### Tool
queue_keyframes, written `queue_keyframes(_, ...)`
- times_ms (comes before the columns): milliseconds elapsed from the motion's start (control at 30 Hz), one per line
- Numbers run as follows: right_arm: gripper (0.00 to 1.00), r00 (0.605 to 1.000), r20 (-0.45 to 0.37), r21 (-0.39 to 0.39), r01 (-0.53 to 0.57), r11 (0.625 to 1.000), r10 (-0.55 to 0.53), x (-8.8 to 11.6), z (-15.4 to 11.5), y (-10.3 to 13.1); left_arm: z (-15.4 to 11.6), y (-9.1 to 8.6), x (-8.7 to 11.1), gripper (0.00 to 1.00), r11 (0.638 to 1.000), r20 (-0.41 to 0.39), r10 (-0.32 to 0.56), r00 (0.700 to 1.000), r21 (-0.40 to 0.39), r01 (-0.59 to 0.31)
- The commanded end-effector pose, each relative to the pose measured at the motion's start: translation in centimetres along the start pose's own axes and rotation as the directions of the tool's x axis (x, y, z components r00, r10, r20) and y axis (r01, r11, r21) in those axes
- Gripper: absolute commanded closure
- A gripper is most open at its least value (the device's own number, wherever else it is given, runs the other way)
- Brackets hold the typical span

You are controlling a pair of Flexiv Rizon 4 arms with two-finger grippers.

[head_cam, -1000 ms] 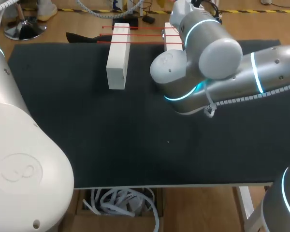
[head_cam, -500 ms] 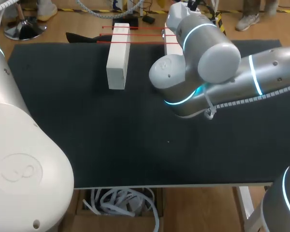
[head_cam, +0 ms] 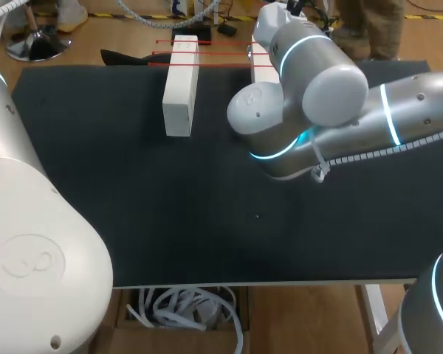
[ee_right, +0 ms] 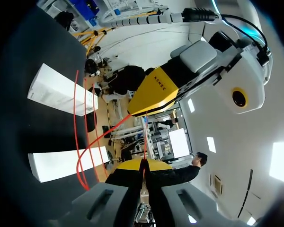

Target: Grab the tape and strap the tape.

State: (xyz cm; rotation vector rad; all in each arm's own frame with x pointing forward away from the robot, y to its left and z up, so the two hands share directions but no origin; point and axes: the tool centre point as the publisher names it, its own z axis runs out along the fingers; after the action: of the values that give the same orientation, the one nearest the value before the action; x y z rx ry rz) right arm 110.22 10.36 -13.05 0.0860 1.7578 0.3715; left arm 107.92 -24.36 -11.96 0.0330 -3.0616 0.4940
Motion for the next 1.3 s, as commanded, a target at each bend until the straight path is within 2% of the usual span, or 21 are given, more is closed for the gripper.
queue_keyframes(33,1.0,1.0,-0.012,-0.002,0.004,1.0,-0.004,-0.37,-0.27,-0.04,-0.09,-0.09,-0.01,1.0,1.0,-0.001,-0.001,1.0,-0.005,0.001)
queue_keyframes(1300,1.0,0.999,-0.011,0.012,0.044,0.999,-0.044,-0.25,0.06,0.51,-0.09,-0.09,-0.01,1.0,1.0,-0.001,-0.001,1.0,-0.005,0.001)
